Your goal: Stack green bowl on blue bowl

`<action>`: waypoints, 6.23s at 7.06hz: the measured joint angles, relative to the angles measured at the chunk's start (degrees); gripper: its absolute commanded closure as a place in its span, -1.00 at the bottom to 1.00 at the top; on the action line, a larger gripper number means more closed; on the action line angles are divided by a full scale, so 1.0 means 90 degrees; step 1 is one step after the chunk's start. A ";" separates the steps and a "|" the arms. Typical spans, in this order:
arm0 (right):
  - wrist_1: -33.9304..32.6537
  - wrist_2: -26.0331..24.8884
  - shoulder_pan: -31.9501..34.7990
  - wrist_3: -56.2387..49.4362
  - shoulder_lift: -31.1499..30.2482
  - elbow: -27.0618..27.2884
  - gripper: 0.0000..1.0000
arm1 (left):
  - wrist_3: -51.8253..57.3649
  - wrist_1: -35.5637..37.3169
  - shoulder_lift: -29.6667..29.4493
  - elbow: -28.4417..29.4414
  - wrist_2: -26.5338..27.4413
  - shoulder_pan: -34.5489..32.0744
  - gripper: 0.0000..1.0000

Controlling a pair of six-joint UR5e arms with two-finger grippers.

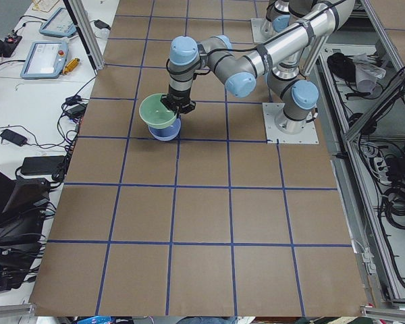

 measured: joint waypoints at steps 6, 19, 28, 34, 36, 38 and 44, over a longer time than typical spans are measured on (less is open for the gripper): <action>0.0000 0.0000 0.0000 0.0000 0.0000 0.0000 -1.00 | -0.0754 0.1281 -0.0552 -0.0730 0.0025 -0.0488 1.00; 0.0000 0.0000 0.0000 0.0000 0.0000 0.0000 -1.00 | -0.2828 0.0592 -0.0115 -0.0575 -0.0081 -0.0952 -0.69; 0.0000 0.0000 0.0000 0.0000 0.0000 0.0000 -1.00 | -0.9501 -0.1414 0.0549 0.0634 -0.0010 -0.2545 -1.00; 0.0000 0.0000 0.0000 0.0000 0.0000 0.0000 -1.00 | -1.2804 -0.2541 0.0544 0.1380 0.0596 -0.3103 -1.00; 0.0000 0.0000 0.0000 0.0000 0.0000 0.0000 -1.00 | -1.3166 -0.2713 0.0629 0.1407 0.0574 -0.3108 -1.00; 0.0000 0.0000 0.0000 0.0000 0.0000 0.0000 -1.00 | -1.3242 -0.2830 0.0669 0.1414 0.0558 -0.3076 -1.00; 0.0000 0.0000 0.0000 0.0000 0.0000 0.0000 -1.00 | -1.3254 -0.2918 0.0681 0.1419 0.0594 -0.3059 -1.00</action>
